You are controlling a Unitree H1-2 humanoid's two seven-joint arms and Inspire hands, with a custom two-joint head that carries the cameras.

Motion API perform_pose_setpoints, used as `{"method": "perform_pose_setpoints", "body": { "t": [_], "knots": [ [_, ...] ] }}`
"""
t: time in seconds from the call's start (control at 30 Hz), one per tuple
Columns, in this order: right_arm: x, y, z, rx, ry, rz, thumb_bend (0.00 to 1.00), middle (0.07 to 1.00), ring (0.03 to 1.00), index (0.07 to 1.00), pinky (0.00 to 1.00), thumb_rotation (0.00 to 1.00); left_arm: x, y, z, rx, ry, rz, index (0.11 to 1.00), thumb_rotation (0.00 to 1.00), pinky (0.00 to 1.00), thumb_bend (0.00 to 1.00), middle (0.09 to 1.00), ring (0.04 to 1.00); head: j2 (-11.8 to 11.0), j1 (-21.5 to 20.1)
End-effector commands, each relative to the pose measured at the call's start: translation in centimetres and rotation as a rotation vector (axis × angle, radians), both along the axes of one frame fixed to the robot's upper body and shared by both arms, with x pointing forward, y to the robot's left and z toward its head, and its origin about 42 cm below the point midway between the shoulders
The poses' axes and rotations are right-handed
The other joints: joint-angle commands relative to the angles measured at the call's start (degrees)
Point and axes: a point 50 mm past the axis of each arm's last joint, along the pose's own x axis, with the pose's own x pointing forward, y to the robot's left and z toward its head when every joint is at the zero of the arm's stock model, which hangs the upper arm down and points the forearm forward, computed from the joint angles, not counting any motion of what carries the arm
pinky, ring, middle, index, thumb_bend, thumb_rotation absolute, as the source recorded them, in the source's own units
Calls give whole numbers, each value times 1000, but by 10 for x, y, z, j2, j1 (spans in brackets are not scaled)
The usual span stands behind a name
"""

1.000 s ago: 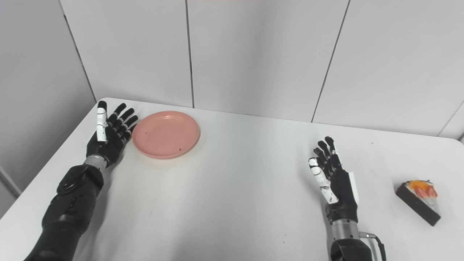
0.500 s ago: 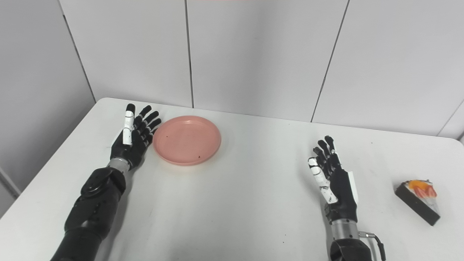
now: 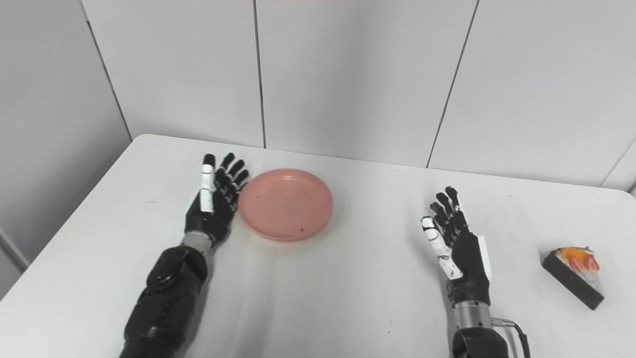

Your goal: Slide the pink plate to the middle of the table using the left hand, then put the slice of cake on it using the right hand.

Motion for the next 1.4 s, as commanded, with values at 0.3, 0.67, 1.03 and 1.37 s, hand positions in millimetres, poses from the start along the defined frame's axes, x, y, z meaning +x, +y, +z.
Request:
{"method": "perform_pose_setpoints", "body": {
  "t": [0.3,0.67,1.03,1.37],
  "knots": [
    [-6,14,-11,3,18,-7,499,921,893,950,917,657,-29,-39,-22,75,-6,-109,1000,995,999,693,1000,1000,3,-39],
    [-4,24,-11,15,28,-3,484,918,896,947,909,633,-40,-65,-37,124,-8,-176,991,967,983,685,1000,995,11,-84],
    [-1,32,-7,5,31,1,504,922,899,949,910,626,-49,-68,-40,129,-19,-252,998,976,989,727,1000,995,23,-123],
    [-2,38,-4,-32,26,-6,493,912,895,939,902,603,-58,-74,-49,172,-31,-279,971,941,959,752,982,966,30,-138]
  ]
}}
